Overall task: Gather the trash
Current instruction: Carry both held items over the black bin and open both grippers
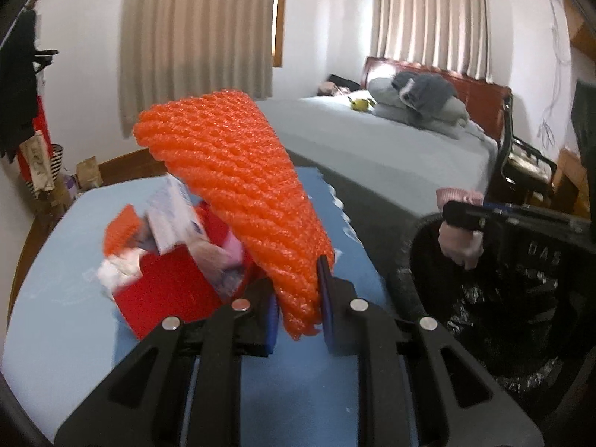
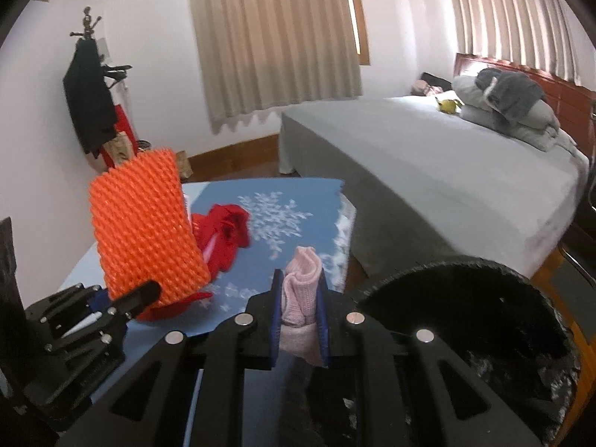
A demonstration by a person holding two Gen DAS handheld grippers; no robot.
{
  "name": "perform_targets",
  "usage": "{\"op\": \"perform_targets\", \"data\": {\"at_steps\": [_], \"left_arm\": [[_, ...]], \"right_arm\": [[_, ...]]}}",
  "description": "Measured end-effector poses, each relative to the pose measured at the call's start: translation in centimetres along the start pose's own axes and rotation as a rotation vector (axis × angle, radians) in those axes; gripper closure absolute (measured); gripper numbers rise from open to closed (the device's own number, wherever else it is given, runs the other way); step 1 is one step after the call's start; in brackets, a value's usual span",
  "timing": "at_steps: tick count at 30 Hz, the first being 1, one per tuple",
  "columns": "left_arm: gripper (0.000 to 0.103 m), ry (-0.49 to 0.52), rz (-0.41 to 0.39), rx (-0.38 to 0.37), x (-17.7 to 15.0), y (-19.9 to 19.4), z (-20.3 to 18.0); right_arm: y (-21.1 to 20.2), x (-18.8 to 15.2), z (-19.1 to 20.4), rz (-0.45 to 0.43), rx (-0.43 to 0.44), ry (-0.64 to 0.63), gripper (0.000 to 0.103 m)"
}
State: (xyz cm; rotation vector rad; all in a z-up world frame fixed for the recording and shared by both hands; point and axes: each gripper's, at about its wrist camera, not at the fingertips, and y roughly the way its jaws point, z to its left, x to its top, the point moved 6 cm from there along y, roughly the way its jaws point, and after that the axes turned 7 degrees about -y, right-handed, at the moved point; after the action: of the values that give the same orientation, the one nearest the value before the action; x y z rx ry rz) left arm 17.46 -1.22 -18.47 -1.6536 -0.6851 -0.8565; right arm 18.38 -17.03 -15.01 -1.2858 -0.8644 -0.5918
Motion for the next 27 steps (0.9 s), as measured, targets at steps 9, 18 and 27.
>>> {"op": "perform_targets", "data": {"at_steps": [9,18,27], "left_arm": [[0.079,-0.015,0.087,-0.011,-2.9,2.8,0.4],[0.042,-0.100,0.088,-0.008,-2.3,3.5,2.5],[0.088,-0.131,0.086,-0.003,-1.2,3.9,3.9]], "right_arm": [[1.8,-2.2,-0.4,0.059,-0.008,0.003,0.087],[2.7,-2.7,0.4,0.084,0.001,-0.010,0.087],[2.7,-2.1,0.5,0.076,0.001,-0.014,0.087]]}}
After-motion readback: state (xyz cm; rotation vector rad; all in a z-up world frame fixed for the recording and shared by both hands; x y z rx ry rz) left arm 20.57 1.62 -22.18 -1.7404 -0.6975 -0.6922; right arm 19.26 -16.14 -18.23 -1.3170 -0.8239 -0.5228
